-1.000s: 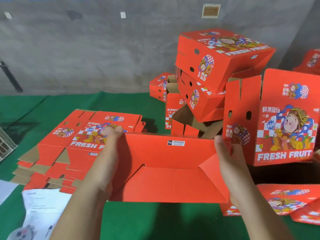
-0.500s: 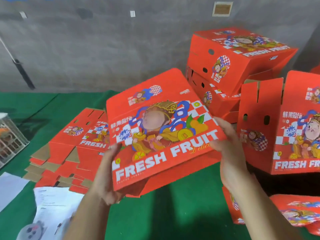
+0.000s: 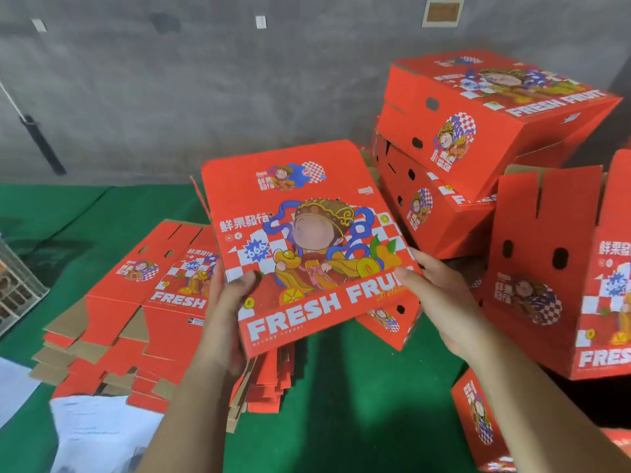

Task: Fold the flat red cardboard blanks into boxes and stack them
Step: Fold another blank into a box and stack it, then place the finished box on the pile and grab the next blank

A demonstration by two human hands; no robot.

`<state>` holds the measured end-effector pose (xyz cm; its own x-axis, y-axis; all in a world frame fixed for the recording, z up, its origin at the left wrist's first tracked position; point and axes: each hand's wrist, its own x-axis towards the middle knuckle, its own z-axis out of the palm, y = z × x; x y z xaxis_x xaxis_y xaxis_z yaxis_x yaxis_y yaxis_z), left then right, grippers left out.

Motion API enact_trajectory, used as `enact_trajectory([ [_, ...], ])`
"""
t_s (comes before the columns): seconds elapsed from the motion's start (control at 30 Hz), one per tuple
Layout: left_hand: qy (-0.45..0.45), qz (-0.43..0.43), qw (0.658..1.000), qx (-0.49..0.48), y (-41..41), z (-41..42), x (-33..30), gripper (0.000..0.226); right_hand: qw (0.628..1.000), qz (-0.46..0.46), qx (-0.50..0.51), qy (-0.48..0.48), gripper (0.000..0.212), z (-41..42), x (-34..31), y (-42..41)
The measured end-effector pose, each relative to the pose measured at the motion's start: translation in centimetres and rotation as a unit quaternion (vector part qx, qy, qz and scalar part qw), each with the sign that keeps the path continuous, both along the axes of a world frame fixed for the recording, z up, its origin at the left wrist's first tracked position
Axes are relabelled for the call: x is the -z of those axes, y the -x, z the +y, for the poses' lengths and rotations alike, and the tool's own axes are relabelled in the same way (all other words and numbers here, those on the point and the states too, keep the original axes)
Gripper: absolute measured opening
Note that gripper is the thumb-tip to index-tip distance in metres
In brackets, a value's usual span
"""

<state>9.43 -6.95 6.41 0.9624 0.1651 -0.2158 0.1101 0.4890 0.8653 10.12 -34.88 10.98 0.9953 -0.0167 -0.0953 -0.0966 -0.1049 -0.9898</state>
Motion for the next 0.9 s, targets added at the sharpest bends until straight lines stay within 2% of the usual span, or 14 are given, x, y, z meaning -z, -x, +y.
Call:
enact_trajectory([
  [0.07,0.007,-0.061,0.995,-0.081,-1.1,-1.0,0.2,0.085,0.993,-0.055,0.078,0.071,0.037,1.3,1.4,-2.1],
  [0.13,-0.016,-0.096,0.985,-0.141,-2.0,-2.3,0.6,0.097,0.978,-0.071,0.101,0.166,0.063,3.1,2.3,-3.9],
  [0.17,-0.075,-0.102,0.976,-0.177,-2.1,-3.0,0.8,0.103,0.972,-0.065,0.081,0.21,0.076,4.1,2.5,-4.2],
  [0.23,-0.235,-0.111,0.935,-0.243,-2.6,-4.2,1.3,0.105,0.982,-0.073,-0.024,0.175,0.092,6.7,2.5,-4.2],
  [0.3,-0.3,-0.129,0.905,-0.275,-3.4,-4.5,2.0,0.102,0.986,-0.076,-0.101,0.106,0.111,9.0,2.3,-4.0],
  [0.37,-0.225,-0.098,0.928,-0.281,-4.3,-3.9,2.7,0.105,0.983,-0.089,-0.11,0.117,0.123,9.9,2.4,-4.4],
  [0.43,-0.157,-0.097,0.948,-0.261,-4.8,-3.0,3.2,0.095,0.973,-0.1,-0.147,0.148,0.128,9.7,2.7,-4.8],
  [0.5,-0.168,-0.131,0.936,-0.28,-4.7,-3.0,3.4,0.082,0.958,-0.113,-0.189,0.182,0.126,9.3,3.6,-5.1],
  [0.63,-0.219,-0.141,0.908,-0.328,-4.0,-4.6,3.8,0.083,0.959,-0.125,-0.184,0.178,0.083,9.0,5.2,-6.4],
  [0.7,-0.253,-0.16,0.901,-0.313,-4.7,-4.6,4.0,0.071,0.96,-0.137,-0.185,0.161,0.077,9.0,5.6,-7.7],
  [0.77,-0.303,-0.182,0.9,-0.254,-7.0,-4.0,3.2,0.057,0.966,-0.167,-0.126,0.149,0.078,8.8,5.8,-10.1],
  [0.8,-0.327,-0.177,0.908,-0.192,-8.8,-3.6,2.7,0.05,0.969,-0.177,-0.067,0.156,0.075,8.5,5.8,-11.9],
  [0.83,-0.35,-0.157,0.916,-0.119,-10.6,-3.2,2.2,0.046,0.974,-0.161,-0.012,0.16,0.072,8.0,5.6,-13.7],
  [0.9,-0.374,-0.087,0.923,-0.011,-13.1,-2.4,1.3,0.043,0.987,-0.066,0.052,0.136,0.067,7.0,5.2,-16.3],
])
